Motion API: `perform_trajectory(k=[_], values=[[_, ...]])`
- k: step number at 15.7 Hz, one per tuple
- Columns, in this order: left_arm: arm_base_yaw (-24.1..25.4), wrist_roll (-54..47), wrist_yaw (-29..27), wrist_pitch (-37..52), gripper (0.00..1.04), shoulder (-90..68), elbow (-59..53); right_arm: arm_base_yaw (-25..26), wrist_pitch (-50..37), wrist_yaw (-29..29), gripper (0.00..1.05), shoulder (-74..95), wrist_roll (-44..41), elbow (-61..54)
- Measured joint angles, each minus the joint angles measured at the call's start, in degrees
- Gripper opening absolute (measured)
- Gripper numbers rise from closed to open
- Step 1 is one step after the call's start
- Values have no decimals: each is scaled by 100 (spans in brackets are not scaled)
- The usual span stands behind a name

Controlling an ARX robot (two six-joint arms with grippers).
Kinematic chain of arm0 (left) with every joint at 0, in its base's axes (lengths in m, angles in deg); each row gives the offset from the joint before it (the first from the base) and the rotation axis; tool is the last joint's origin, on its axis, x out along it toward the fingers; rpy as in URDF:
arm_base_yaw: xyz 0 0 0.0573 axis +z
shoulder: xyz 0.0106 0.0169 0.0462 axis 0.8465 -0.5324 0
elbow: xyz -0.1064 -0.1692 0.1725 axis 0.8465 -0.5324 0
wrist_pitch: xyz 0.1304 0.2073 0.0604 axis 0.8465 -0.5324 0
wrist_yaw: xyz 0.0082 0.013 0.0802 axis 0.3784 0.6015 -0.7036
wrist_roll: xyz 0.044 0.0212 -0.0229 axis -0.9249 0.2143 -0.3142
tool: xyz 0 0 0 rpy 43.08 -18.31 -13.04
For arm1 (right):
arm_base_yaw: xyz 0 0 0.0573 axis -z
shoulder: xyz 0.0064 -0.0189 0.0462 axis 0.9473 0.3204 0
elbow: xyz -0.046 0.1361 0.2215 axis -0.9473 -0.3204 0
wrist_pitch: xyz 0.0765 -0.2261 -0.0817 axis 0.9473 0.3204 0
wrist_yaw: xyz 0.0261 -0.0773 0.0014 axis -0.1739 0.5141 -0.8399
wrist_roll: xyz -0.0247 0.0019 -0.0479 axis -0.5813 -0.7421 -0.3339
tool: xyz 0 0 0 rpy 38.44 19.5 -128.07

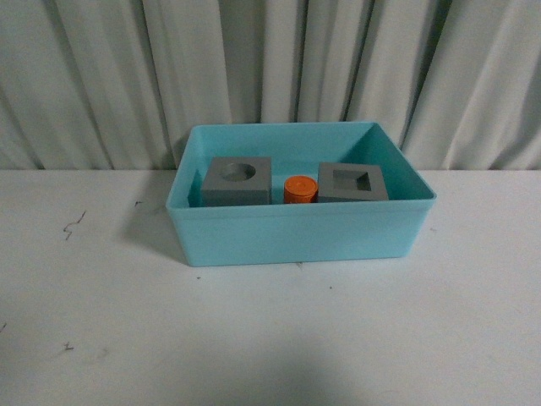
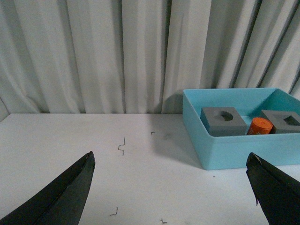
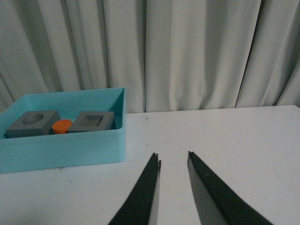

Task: Place gray and orange parts in blue box

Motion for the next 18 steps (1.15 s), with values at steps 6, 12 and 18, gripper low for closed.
perform_trajectory(k=[6, 12, 18], values=[[0, 0, 2, 0, 98, 0, 2, 0, 0, 0, 89, 0, 0, 0], [0, 0, 0, 0, 98, 0, 0, 0, 0, 0, 98, 0, 0, 0], [0, 0, 0, 0, 98, 0, 0, 0, 0, 0, 98, 0, 0, 0]])
